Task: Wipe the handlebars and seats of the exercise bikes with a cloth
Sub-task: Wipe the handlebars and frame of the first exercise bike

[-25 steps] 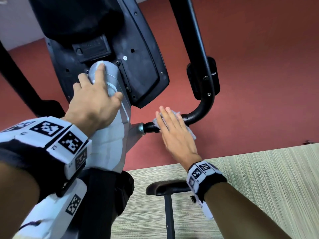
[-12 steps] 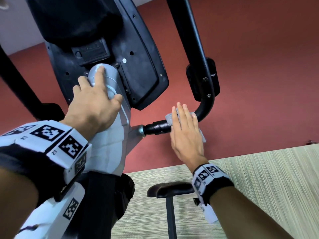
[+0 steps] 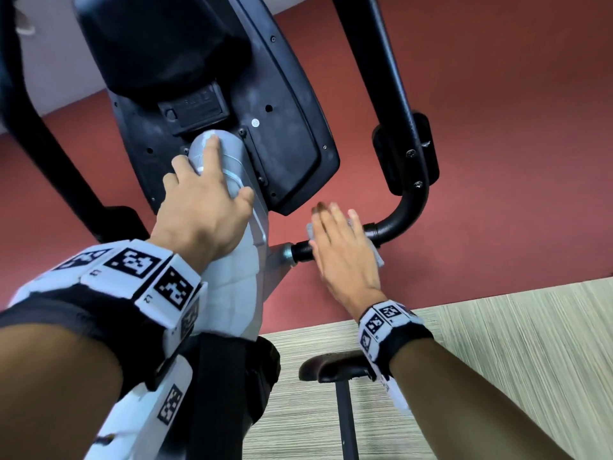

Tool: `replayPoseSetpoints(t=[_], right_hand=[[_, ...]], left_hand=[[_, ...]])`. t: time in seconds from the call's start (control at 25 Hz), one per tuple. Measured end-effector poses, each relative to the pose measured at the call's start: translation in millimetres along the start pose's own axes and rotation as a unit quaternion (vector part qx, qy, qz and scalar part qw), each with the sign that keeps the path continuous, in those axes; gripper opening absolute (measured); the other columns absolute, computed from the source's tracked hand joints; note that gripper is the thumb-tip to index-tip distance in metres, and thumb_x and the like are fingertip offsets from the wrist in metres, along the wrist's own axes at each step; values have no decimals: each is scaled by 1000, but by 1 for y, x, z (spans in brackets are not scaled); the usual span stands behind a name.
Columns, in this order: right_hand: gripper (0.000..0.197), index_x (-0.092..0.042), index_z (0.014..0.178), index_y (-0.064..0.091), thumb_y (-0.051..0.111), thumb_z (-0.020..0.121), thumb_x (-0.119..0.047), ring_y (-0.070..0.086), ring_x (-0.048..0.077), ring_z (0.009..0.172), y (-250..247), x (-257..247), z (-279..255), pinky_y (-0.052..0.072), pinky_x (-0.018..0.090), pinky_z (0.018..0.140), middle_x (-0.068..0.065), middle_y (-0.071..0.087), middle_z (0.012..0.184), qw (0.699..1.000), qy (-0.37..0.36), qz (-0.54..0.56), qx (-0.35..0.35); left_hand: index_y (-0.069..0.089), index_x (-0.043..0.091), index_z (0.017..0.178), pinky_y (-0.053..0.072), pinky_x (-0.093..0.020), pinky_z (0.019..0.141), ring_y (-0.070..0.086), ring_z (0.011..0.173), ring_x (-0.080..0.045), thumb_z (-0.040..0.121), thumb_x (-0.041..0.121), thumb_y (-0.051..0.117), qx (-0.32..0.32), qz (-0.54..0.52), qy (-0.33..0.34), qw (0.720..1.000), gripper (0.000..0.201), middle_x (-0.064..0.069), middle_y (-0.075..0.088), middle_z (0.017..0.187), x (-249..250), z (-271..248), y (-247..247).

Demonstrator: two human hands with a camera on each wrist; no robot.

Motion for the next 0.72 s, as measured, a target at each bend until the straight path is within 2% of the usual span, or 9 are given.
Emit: replayPoseSetpoints(t=[0.08, 0.16, 0.2, 0.28, 0.36, 0.4, 0.48, 0.56, 0.72], right_hand=[[57, -6, 160, 24, 31, 108, -28, 24, 29, 154, 11, -22, -8, -3, 42, 126, 12, 32, 164, 996, -92, -17, 1], [59, -7, 163, 13, 29, 110, -28, 21, 27, 155, 11, -12, -26, 1, 43, 127, 10, 20, 169, 989, -139, -51, 13], [58, -8, 163, 12, 26, 110, -28, 21, 26, 155, 7, -2, -28, 6, 43, 126, 10, 18, 170, 990, -125, -52, 23], [57, -7, 161, 20, 23, 109, -30, 23, 26, 154, 0, 8, -19, 11, 44, 126, 10, 27, 167, 999, -36, -23, 32], [56, -6, 158, 30, 27, 107, -29, 26, 28, 153, 5, -6, -6, 6, 45, 126, 10, 38, 161, 1000, -3, -2, 28], [56, -6, 158, 30, 31, 106, -27, 27, 29, 153, 10, -19, -3, 1, 45, 126, 11, 39, 160, 999, -33, -1, 27], [57, -7, 160, 23, 32, 106, -23, 24, 28, 154, 19, -33, -13, -3, 44, 126, 10, 32, 165, 988, -147, -31, 16], [56, -9, 162, 18, 22, 109, -28, 24, 27, 154, 15, -14, -21, 3, 43, 126, 9, 26, 167, 981, -181, -58, 23], [55, -5, 154, 38, 29, 107, -31, 33, 28, 150, 2, -3, -2, 12, 45, 126, 11, 45, 155, 999, 1, 10, 33]], left_hand=[[1, 27, 163, 28, -51, 114, 26, 138, -42, 102, 43, 48, -1, -4, -1, 1000, 78, -21, 20, 154, -1, -1, -1], [1, 27, 163, 28, -51, 114, 26, 139, -42, 102, 43, 48, -3, -3, 1, 1000, 78, -21, 19, 155, 0, -1, 0], [1, 27, 163, 29, -51, 114, 26, 139, -42, 102, 43, 48, -4, -2, 1, 1000, 78, -21, 19, 155, 0, 0, 0], [1, 27, 163, 29, -51, 114, 26, 138, -42, 102, 43, 47, -4, -1, -1, 1000, 78, -21, 19, 154, 0, 0, 0], [1, 27, 163, 29, -51, 114, 26, 138, -42, 102, 42, 47, -3, 1, 0, 1000, 78, -21, 20, 153, -1, 1, 1], [1, 27, 163, 29, -51, 114, 26, 138, -42, 102, 42, 47, -4, 0, 1, 1000, 78, -21, 20, 153, -1, 1, 0], [2, 28, 163, 29, -51, 114, 26, 138, -42, 102, 42, 47, -3, -4, 0, 1000, 77, -21, 20, 153, -1, 0, -1], [2, 28, 163, 29, -52, 114, 26, 138, -41, 102, 42, 47, 0, -3, 3, 1000, 77, -20, 20, 154, -1, 0, 0], [4, 27, 162, 30, -54, 112, 26, 138, -42, 102, 42, 48, -2, -2, 1, 1000, 76, -21, 22, 152, 1, -1, 1]])
Point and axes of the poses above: each hand's wrist, its own z-axis towards the middle knuckle, its own y-axis out of the palm, x = y × z, the point moved 9 cm from there along z, towards the middle knuckle
